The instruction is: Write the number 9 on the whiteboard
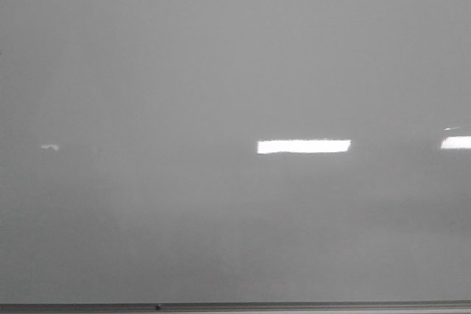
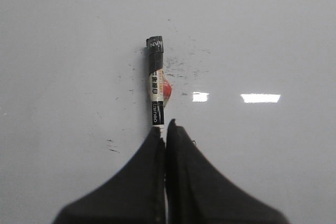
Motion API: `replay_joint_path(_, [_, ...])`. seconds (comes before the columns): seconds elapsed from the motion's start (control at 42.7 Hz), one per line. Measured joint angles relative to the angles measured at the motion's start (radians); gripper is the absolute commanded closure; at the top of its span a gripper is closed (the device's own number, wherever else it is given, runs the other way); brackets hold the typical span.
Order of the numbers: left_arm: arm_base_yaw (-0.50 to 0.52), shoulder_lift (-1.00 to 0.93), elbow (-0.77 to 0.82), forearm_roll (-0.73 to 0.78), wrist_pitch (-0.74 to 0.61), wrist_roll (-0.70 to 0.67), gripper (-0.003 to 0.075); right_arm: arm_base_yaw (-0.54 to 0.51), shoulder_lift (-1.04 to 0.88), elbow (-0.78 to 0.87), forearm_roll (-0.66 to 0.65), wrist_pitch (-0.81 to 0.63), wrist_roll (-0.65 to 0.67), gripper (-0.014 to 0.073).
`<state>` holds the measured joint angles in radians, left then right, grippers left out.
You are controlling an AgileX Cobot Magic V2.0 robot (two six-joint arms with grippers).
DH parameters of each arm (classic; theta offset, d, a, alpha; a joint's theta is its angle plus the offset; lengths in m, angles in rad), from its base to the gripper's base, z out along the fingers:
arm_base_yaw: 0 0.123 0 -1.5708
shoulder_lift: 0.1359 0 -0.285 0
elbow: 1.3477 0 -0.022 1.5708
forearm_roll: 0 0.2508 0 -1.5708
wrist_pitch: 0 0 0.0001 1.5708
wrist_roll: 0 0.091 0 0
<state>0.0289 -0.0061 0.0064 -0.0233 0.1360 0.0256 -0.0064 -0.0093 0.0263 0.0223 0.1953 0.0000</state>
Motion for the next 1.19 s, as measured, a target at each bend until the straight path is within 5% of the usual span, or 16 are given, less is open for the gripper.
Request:
replay_joint_path(0.351, [0.0,0.0,-0.06,-0.03,-0.101,0.0,0.0739,0.0,0.0,-0.066,0.008,-0.01,0.0,0.0664])
replay_joint_path(0.585, [0.0,0.094,-0.308,-0.036,0.059,0.002,0.0739,0.0,0.068,-0.34,0.009,0.141,0.0,0.0664])
replay_joint_path(0.796, [0.0,0.281,-0.38,-0.036,0.126,0.005,0.0731,0.0,0.245,-0.456,0.009,0.189,0.0,0.0664])
replay_joint_path(0.867, [0.0,0.308,-0.382,-0.036,0.133,0.005,0.0677,0.0,0.282,-0.46,0.009,0.191,0.0,0.0653])
replay_joint_path(0.984, [0.0,0.317,-0.382,-0.036,0.137,0.005,0.0461,0.0,0.298,-0.46,0.01,0.199,0.0,0.0534])
replay_joint_path(1.101, [0.0,0.317,-0.382,-0.036,0.137,0.005,0.0177,0.0,0.298,-0.46,0.011,0.199,0.0,0.0317])
replay_joint_path(1.194, [0.0,0.317,-0.382,-0.036,0.137,0.005,0.0077,0.0,0.298,-0.46,0.011,0.2,0.0,0.0173])
